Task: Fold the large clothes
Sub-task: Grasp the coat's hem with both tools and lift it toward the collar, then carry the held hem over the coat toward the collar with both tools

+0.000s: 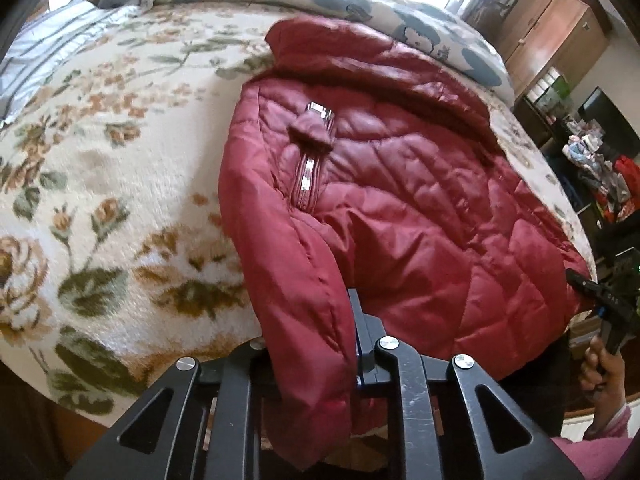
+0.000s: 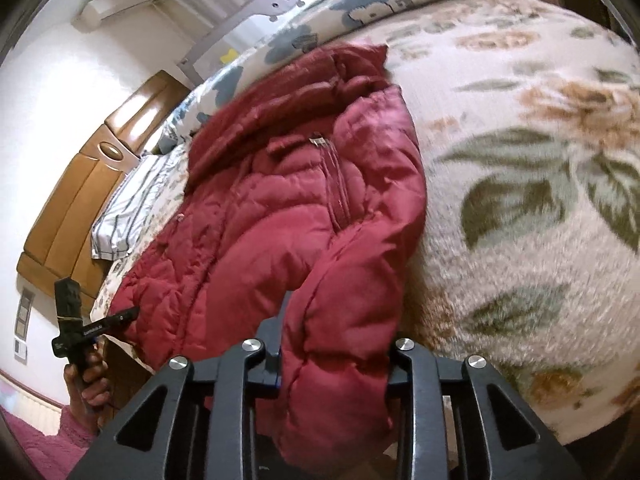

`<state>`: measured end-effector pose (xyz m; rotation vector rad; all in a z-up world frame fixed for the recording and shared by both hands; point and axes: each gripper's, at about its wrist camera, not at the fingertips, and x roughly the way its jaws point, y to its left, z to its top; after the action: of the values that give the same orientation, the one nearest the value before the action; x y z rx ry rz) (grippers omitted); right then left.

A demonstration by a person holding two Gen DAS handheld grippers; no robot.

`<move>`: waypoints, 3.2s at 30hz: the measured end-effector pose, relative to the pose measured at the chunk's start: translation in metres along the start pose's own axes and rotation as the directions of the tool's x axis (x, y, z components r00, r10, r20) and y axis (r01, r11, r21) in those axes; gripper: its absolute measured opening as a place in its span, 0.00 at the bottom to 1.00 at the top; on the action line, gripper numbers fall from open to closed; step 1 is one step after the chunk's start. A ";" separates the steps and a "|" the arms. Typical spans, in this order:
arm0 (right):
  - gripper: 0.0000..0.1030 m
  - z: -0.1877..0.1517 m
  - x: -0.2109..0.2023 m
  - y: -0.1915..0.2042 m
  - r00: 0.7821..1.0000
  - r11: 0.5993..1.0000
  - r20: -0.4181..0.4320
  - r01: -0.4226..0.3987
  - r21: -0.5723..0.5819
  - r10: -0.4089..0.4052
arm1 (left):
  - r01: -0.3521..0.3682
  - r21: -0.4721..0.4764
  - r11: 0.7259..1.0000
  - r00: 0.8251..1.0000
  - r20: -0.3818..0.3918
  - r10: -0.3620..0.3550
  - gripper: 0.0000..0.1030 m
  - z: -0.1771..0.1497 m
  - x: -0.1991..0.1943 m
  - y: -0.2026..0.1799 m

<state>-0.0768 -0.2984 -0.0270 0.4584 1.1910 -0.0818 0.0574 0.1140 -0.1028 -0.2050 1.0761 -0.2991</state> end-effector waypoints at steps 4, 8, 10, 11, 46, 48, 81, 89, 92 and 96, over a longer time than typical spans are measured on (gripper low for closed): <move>0.26 0.012 -0.012 0.014 0.998 0.999 0.053 -0.026 -0.037 0.028 | 0.016 0.010 1.000 0.998 0.064 -0.017 0.16 0.010 -0.023 -0.005; 0.26 0.027 -0.021 0.027 0.991 0.996 0.115 -0.056 -0.068 0.064 | 0.024 0.017 1.000 0.992 0.127 -0.026 0.16 0.021 -0.042 -0.008; 0.26 0.033 -0.023 0.032 0.987 0.995 0.145 -0.063 -0.081 0.074 | 0.026 0.016 1.000 0.987 0.158 -0.029 0.16 0.027 -0.049 -0.010; 0.26 0.037 -0.025 0.034 0.984 0.994 0.161 -0.065 -0.087 0.078 | 0.027 0.014 1.000 0.984 0.175 -0.029 0.16 0.031 -0.053 -0.011; 0.26 0.178 0.009 0.066 0.939 0.988 0.343 0.076 -0.136 -0.025 | -0.043 0.007 0.999 0.952 0.304 0.039 0.17 0.171 -0.038 -0.034; 0.26 0.189 0.016 0.065 0.938 0.988 0.345 0.082 -0.132 -0.032 | -0.054 0.006 0.999 0.953 0.300 0.050 0.17 0.183 -0.031 -0.036; 0.28 0.315 0.184 -0.007 0.922 0.960 0.268 0.264 0.098 -0.281 | -0.322 -0.071 0.944 0.932 0.150 0.329 0.23 0.373 0.200 -0.039; 0.33 0.327 0.214 -0.023 0.923 0.953 0.242 0.273 0.131 -0.298 | -0.330 -0.094 0.939 0.935 0.108 0.339 0.25 0.389 0.239 -0.029; 0.33 0.329 0.221 -0.026 0.923 0.951 0.236 0.280 0.133 -0.305 | -0.319 -0.109 0.941 0.938 0.107 0.331 0.26 0.390 0.238 -0.027; 0.33 0.330 0.226 -0.028 0.923 0.948 0.227 0.287 0.137 -0.312 | -0.294 -0.120 0.948 0.941 0.136 0.309 0.39 0.378 0.214 -0.028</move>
<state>0.2894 -0.4114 -0.1447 0.3392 1.0063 -0.4542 0.4827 0.0230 -0.0976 -0.1448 0.9540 0.0461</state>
